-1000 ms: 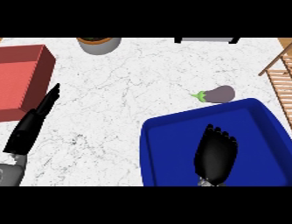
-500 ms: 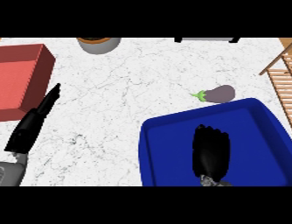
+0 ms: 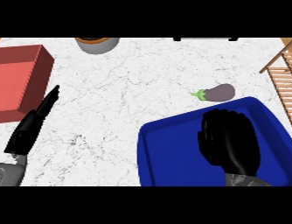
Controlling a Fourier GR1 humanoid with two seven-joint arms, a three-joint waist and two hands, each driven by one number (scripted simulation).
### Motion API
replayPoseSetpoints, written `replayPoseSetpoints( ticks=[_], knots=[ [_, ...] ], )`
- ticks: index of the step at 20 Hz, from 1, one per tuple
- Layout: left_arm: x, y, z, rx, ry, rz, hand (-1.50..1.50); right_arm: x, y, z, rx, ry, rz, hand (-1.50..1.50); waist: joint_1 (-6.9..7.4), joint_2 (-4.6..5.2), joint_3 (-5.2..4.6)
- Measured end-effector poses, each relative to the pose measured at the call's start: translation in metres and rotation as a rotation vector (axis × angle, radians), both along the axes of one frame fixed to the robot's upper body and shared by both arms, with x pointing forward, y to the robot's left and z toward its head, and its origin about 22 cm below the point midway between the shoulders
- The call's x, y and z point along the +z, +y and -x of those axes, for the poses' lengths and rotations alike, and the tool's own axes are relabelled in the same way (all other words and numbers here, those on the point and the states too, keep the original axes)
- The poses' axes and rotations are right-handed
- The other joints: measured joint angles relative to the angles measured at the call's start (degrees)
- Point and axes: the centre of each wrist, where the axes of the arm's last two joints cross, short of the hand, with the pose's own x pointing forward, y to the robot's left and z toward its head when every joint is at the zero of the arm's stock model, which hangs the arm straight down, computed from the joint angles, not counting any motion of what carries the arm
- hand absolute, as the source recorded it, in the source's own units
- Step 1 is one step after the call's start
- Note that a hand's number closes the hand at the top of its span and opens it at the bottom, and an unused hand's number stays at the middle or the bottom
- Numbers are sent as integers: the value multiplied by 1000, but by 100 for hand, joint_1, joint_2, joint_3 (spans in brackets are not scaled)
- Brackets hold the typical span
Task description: Pick the sweet potato from the tray and place it in the tiered shelf
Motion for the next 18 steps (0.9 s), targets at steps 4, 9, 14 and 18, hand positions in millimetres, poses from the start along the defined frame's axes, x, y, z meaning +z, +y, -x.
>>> replayPoseSetpoints(
  ticks=[4,9,14,18],
  knots=[
    [2,4,5,0,-1,3,0,49,-4,13,8,-201,-84,150,-2,-15,6],
    [1,2,5,-5,-1,5,0,112,-16,38,-21,-393,-100,150,-18,-15,3],
    [0,1,3,-5,-5,2,0,164,-23,47,-98,-463,-60,150,-12,-14,-1],
    [2,0,2,-3,4,0,0,198,-35,44,-131,-484,-64,150,-30,-26,1]
  ],
)
